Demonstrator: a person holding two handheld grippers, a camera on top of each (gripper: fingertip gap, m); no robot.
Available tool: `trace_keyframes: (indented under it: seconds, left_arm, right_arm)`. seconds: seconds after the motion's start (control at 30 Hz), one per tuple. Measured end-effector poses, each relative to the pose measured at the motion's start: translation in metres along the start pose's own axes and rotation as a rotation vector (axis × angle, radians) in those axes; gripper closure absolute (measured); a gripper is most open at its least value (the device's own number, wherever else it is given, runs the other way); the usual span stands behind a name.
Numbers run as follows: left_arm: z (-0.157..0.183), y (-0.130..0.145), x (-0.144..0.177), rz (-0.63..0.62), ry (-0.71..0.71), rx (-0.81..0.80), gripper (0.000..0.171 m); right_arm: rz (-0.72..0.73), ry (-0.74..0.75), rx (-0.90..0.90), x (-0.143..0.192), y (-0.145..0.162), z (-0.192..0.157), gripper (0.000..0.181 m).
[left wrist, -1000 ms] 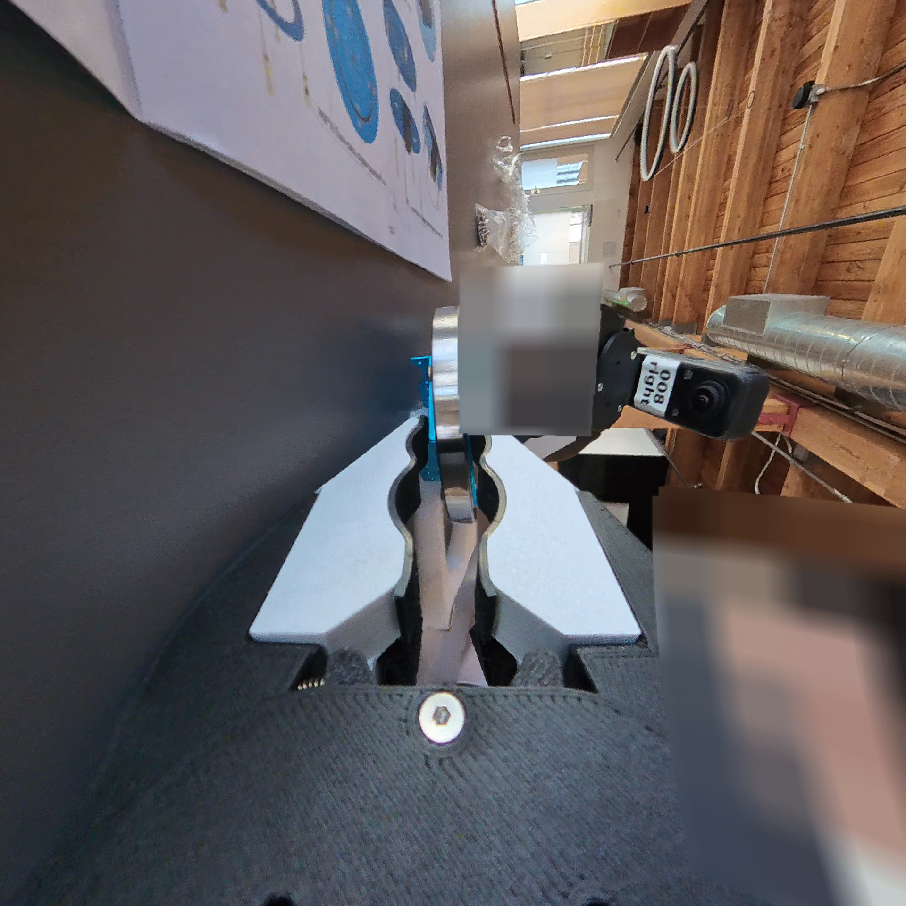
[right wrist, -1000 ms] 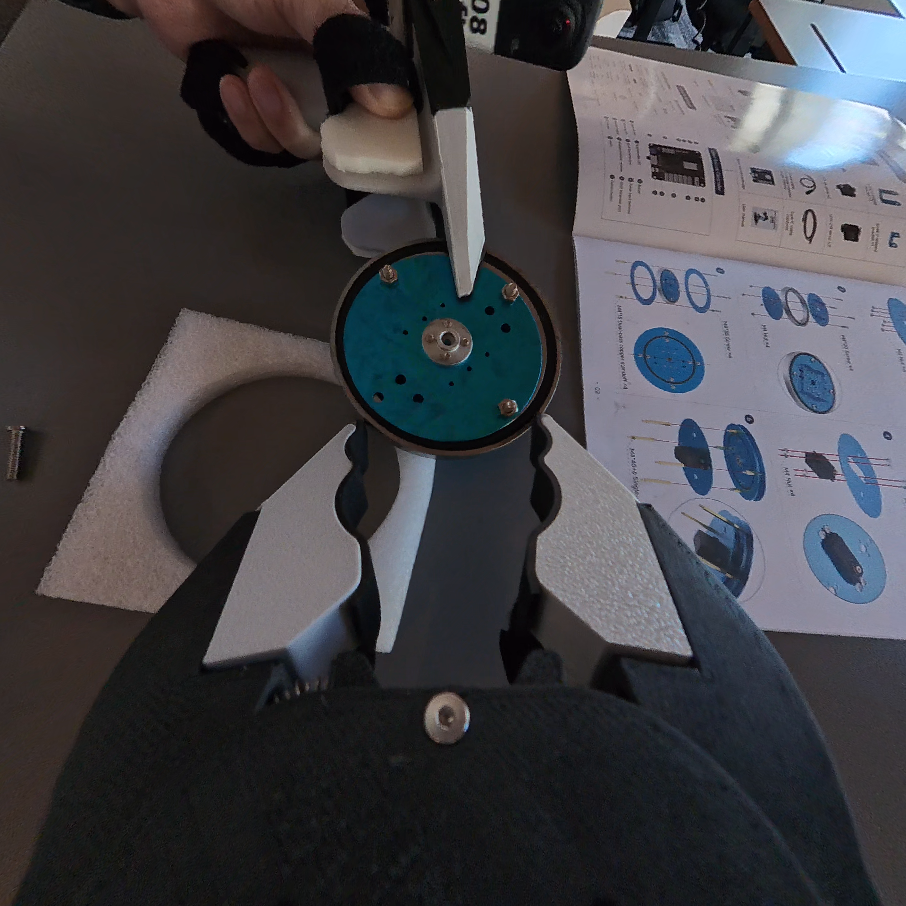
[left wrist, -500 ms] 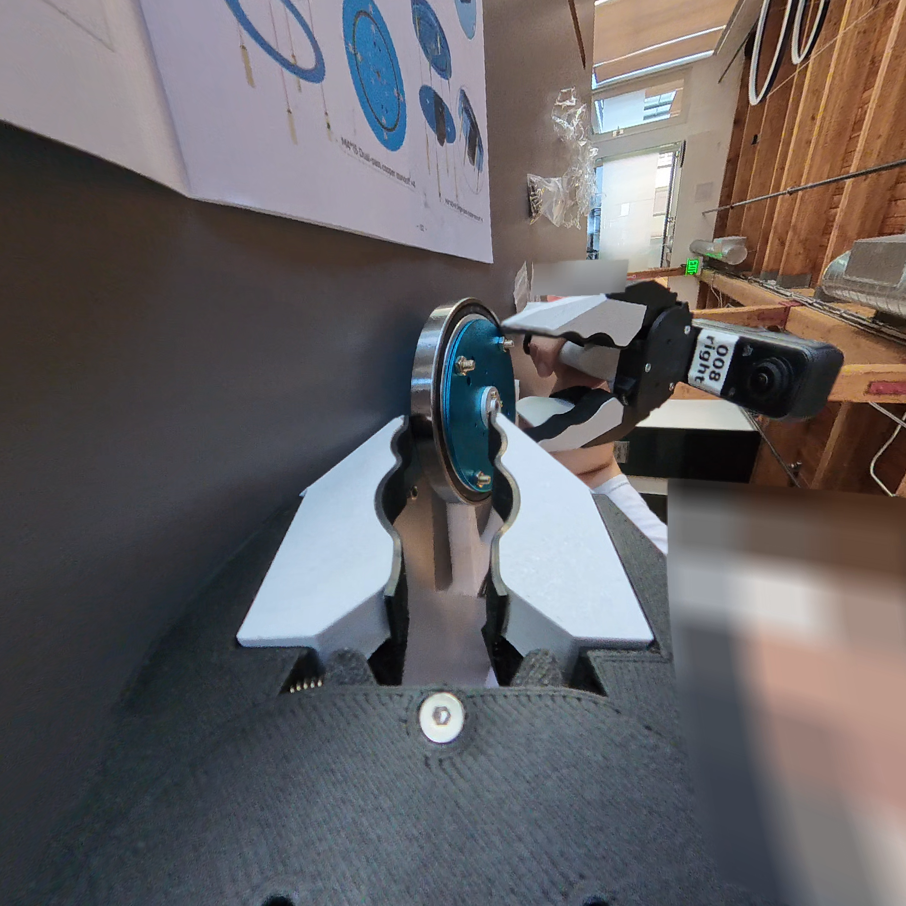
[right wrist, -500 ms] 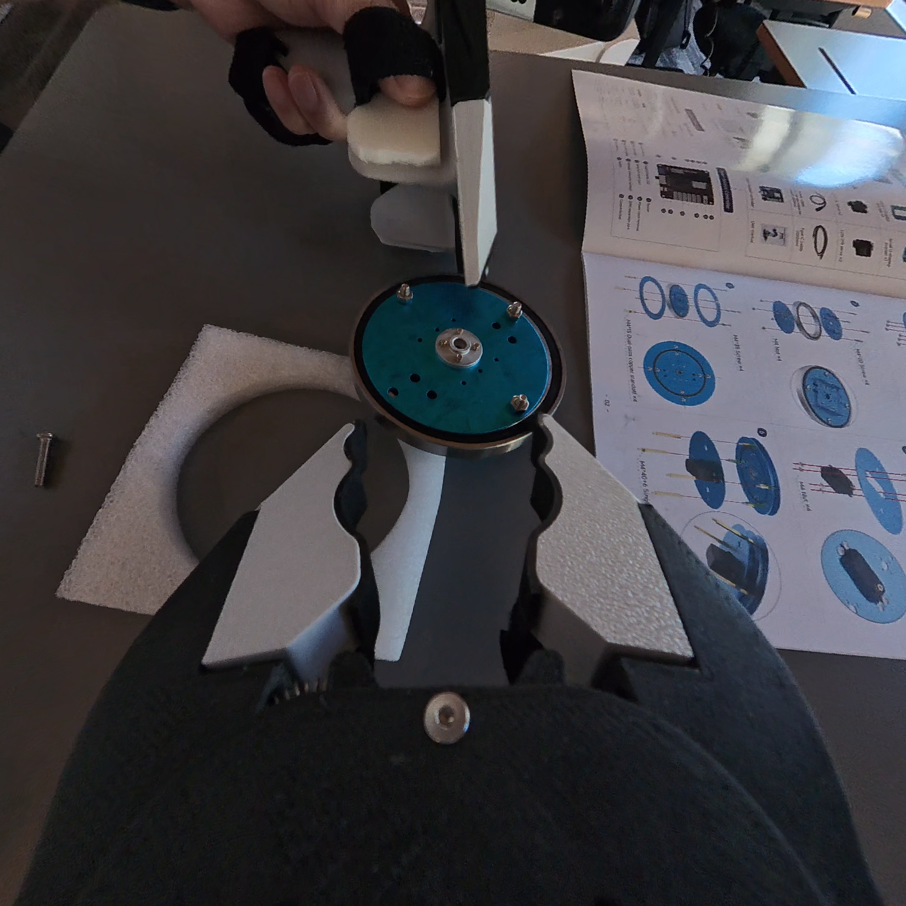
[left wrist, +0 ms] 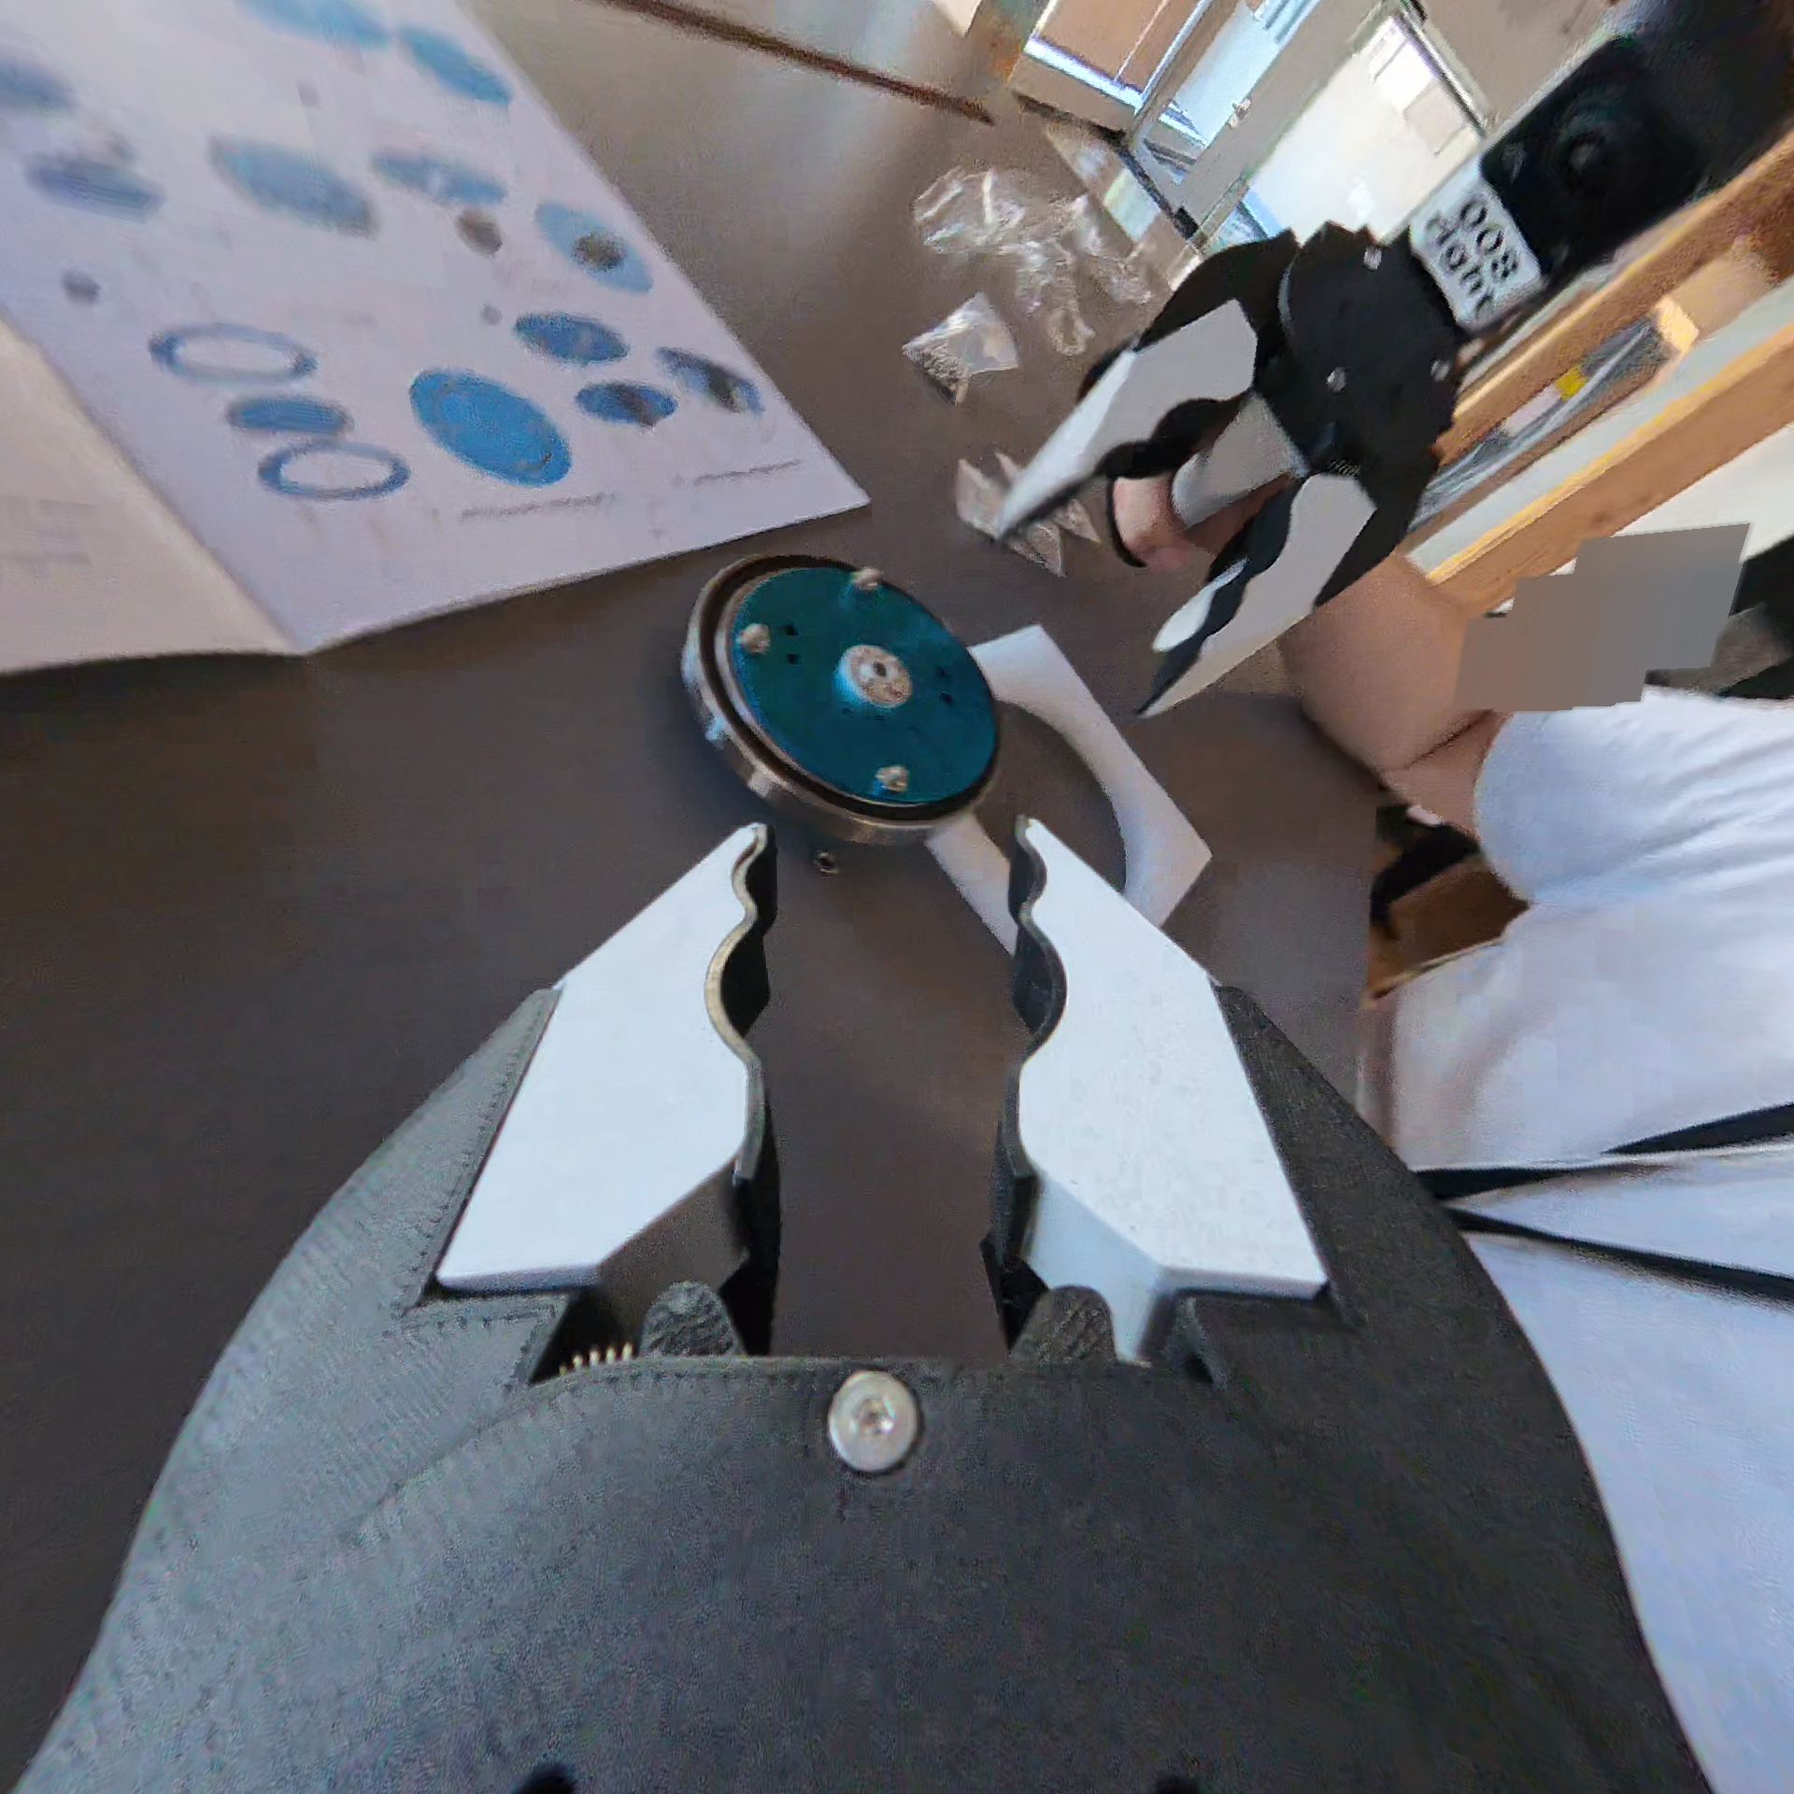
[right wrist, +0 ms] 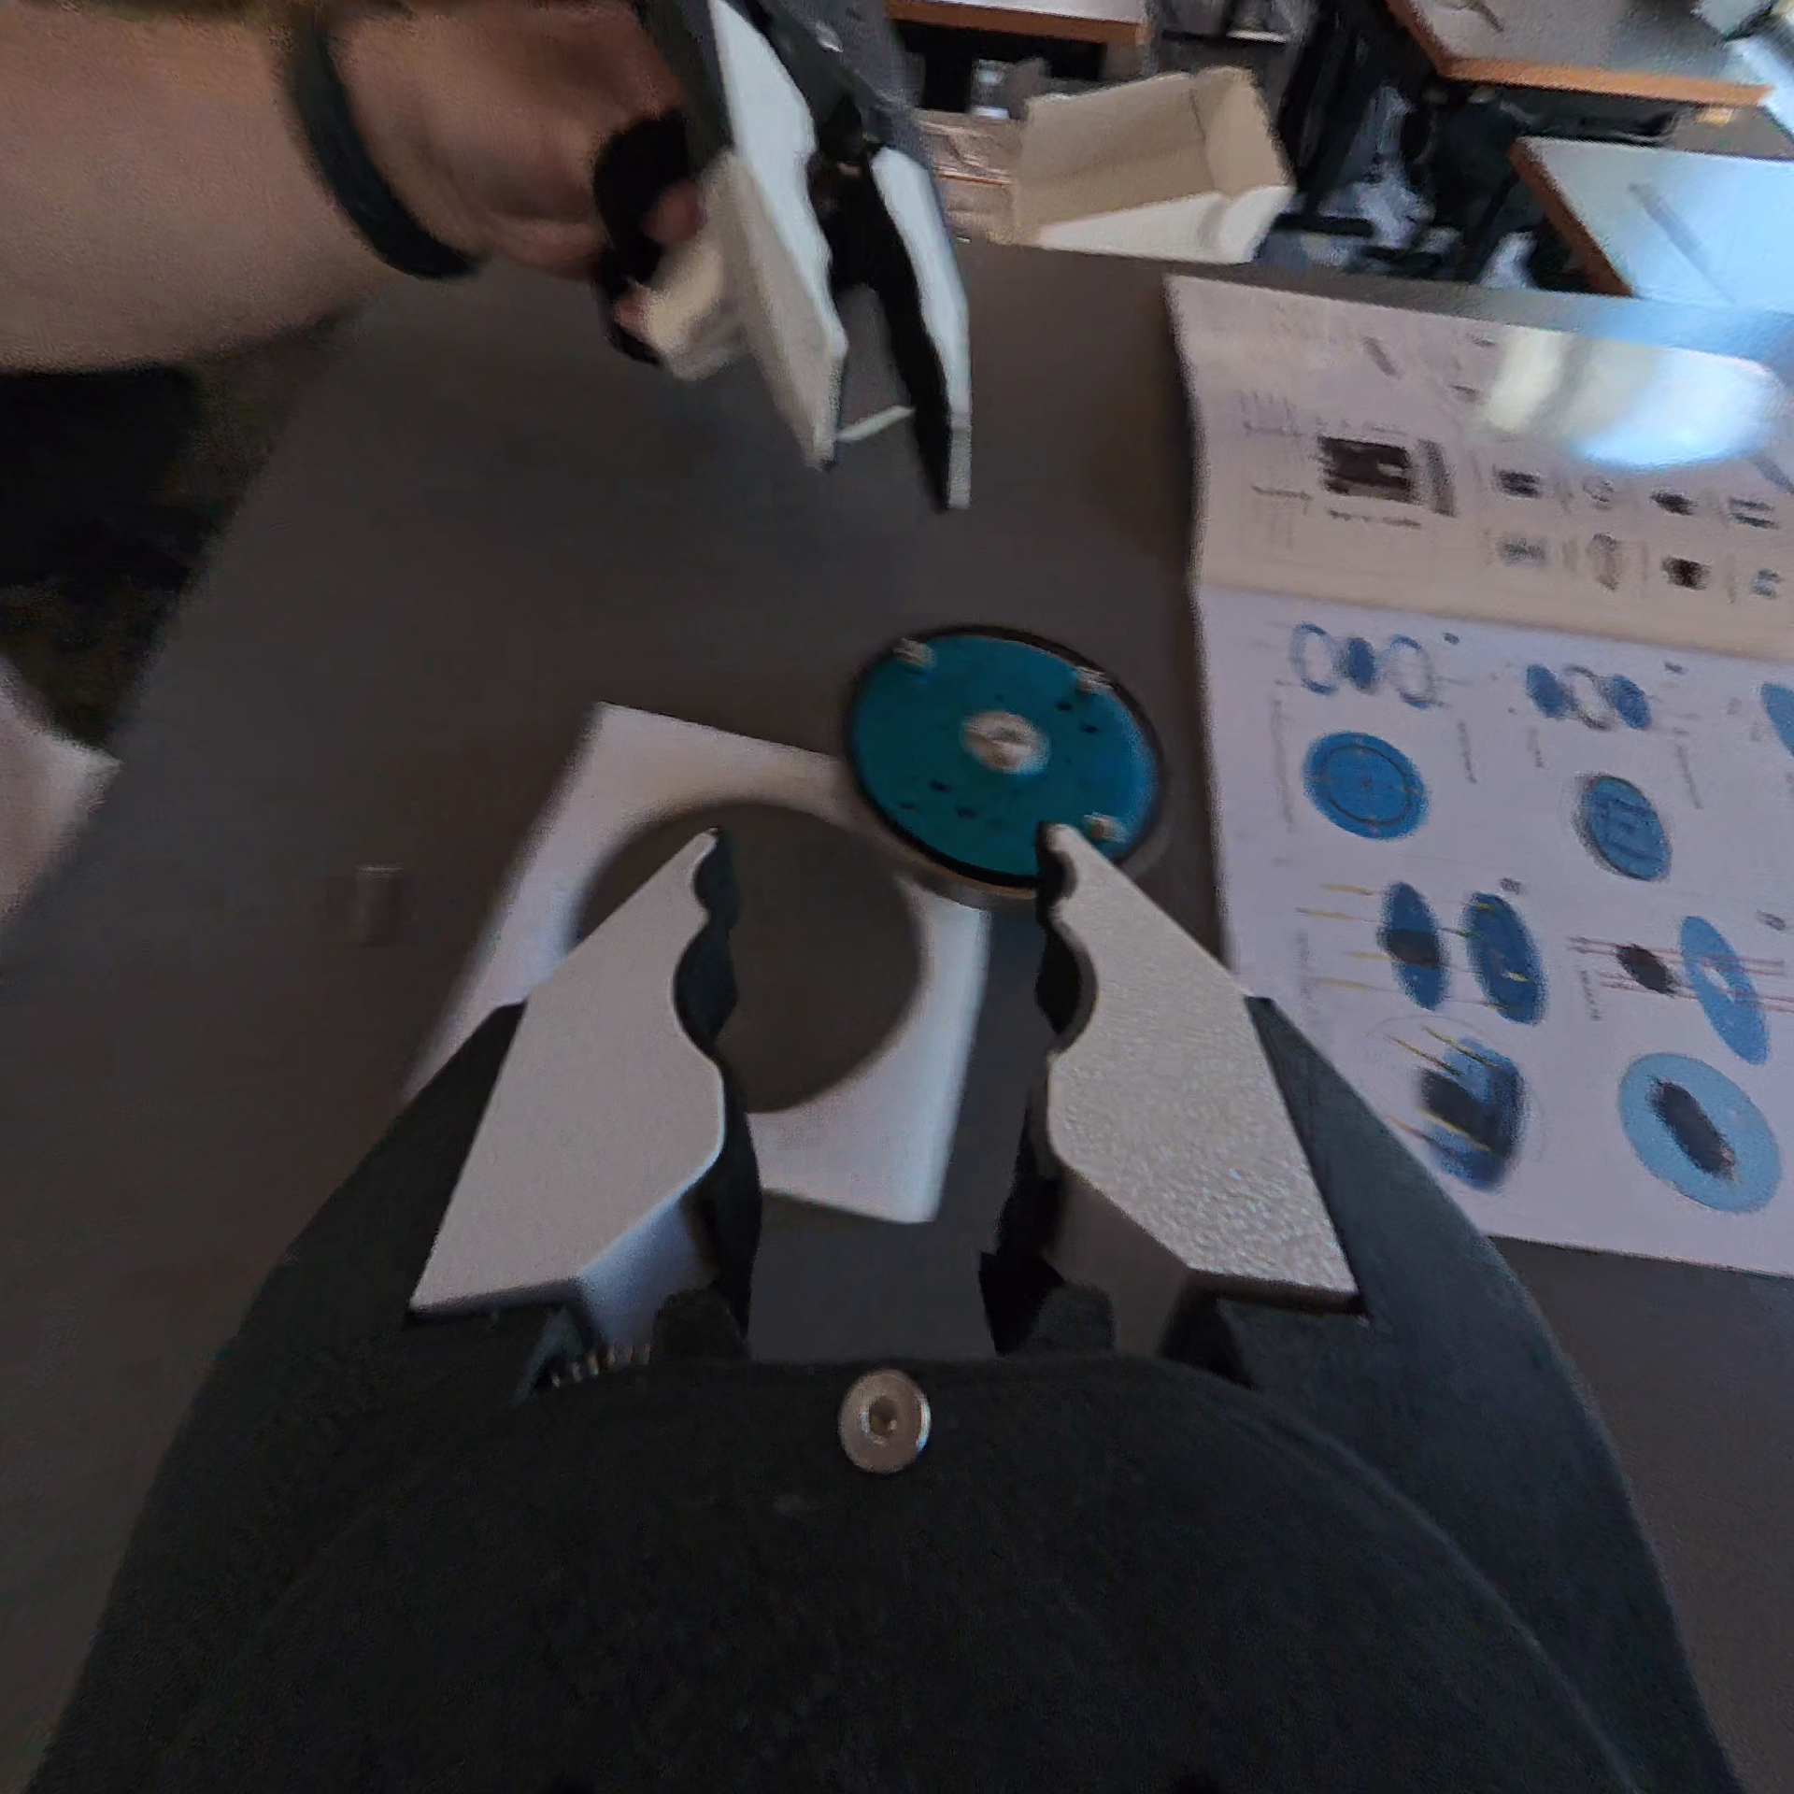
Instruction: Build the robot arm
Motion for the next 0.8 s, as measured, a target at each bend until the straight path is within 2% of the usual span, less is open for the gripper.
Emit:
trace_keyframes:
  seconds: [0.03, 0.1, 0.2, 0.37, 0.57, 0.67, 0.73, 0.8]
  left_arm:
    - [0.009, 0.001, 0.004, 0.013, -0.025, -0.064, 0.124]
    - [0.019, 0.007, 0.013, 0.023, -0.11, -0.154, 0.128]
    - [0.037, 0.024, 0.022, 0.005, -0.155, -0.205, 0.13]
    - [0.057, 0.045, 0.035, -0.009, -0.183, -0.221, 0.131]
    - [0.067, 0.06, 0.063, 0.021, -0.188, -0.214, 0.131]
    - [0.066, 0.069, 0.074, 0.026, -0.184, -0.214, 0.133]
    - [0.066, 0.073, 0.077, 0.038, -0.162, -0.201, 0.135]
    - [0.075, 0.075, 0.074, 0.065, -0.081, -0.163, 0.141]
  right_arm:
    - [-0.019, -0.072, -0.02, 0.005, -0.004, -0.025, 0.133]
    - [-0.095, -0.235, -0.062, 0.01, -0.006, -0.082, 0.144]
    - [-0.349, -0.27, -0.01, -0.005, 0.014, -0.126, 0.162]
    - [-0.695, -0.153, 0.053, -0.03, 0.04, -0.129, 0.167]
    - [-0.875, -0.062, 0.019, -0.036, 0.056, -0.124, 0.167]
    - [-0.866, -0.041, 0.001, -0.036, 0.057, -0.126, 0.178]
    - [-0.813, 0.0, 0.017, -0.037, 0.056, -0.124, 0.179]
    - [-0.721, 0.081, 0.084, -0.039, 0.052, -0.118, 0.179]
Point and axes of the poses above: each gripper's, where its closed fingertips meet, x back along the fingers, y out of its underside, z = x × y across the jaws, the point moved 1 cm from there along x, back along the fingers, and after that the axes turned 9 degrees about -x, right-handed, at the moved point
